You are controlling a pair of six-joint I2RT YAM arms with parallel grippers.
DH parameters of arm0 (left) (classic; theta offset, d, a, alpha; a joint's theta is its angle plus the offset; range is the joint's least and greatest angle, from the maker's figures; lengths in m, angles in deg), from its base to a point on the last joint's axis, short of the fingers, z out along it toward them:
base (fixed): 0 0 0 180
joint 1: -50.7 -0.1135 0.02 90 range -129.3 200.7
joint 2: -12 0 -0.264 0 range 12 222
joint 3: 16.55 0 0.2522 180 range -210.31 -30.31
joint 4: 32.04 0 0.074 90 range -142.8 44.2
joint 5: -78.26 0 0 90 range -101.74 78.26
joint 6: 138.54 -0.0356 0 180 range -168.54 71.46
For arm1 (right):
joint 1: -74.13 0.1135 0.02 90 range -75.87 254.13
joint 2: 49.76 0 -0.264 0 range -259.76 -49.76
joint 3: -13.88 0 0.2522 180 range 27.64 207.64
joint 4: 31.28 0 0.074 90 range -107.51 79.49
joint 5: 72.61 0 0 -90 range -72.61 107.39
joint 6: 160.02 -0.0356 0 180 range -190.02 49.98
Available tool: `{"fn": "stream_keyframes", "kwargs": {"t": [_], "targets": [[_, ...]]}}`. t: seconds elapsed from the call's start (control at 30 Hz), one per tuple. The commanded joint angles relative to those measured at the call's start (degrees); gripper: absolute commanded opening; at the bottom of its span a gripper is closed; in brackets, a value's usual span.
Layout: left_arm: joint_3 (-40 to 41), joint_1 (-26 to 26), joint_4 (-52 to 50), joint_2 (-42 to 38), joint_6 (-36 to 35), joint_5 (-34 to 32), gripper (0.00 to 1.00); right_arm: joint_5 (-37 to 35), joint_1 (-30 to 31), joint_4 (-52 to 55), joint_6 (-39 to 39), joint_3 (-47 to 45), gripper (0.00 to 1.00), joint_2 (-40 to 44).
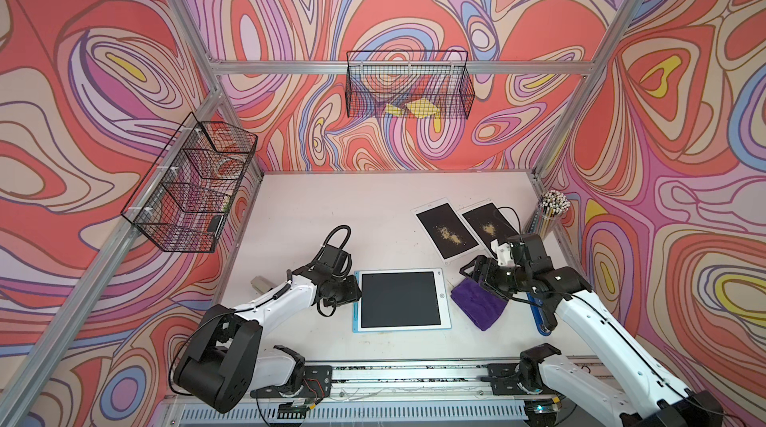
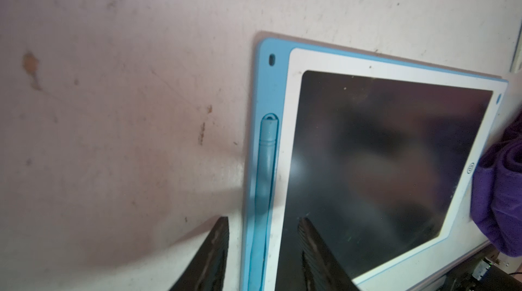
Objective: Wipe the drawing tablet
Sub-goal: Place the cleaning item at the center of the board, then pick up the drawing tablet from the center of the board.
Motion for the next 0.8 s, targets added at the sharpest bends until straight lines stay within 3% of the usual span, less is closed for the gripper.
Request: {"fn": "stream_keyframes", "kwargs": {"t": [0.0, 0.17, 0.37, 0.5, 0.6, 0.77], "targets": [[0.2, -0.5, -1.4, -1.5, 0.9, -0.6, 0.44, 1.5, 0.0, -3.5, 2.6, 3.0, 0.8, -0.6], [-1.1, -0.5, -2.8, -1.3, 0.6, -1.4, 0.44, -6.8, 0.0, 3.5, 4.4, 4.6, 0.73, -1.6], [-1.1, -0.6, -2.2, -0.3, 0.8, -0.5, 0.44, 13.1, 3.3, -10.7, 0.6, -1.9, 0.72, -4.1], [0.1, -1.0, -0.5, 0.8, 1.5, 0.8, 0.44, 11.9, 10.1, -12.5, 0.4, -2.6, 0.73, -9.1], [0.8, -1.1, 0.1, 1.0, 1.9, 1.3, 0.44, 13.9, 11.1, -16.9, -1.6, -5.7, 0.73, -12.1], [1.7, -1.0, -0.2, 0.3, 1.9, 1.0, 0.44, 10.3, 11.3, -17.3, -1.1, -8.3, 0.73, -15.1]]}}
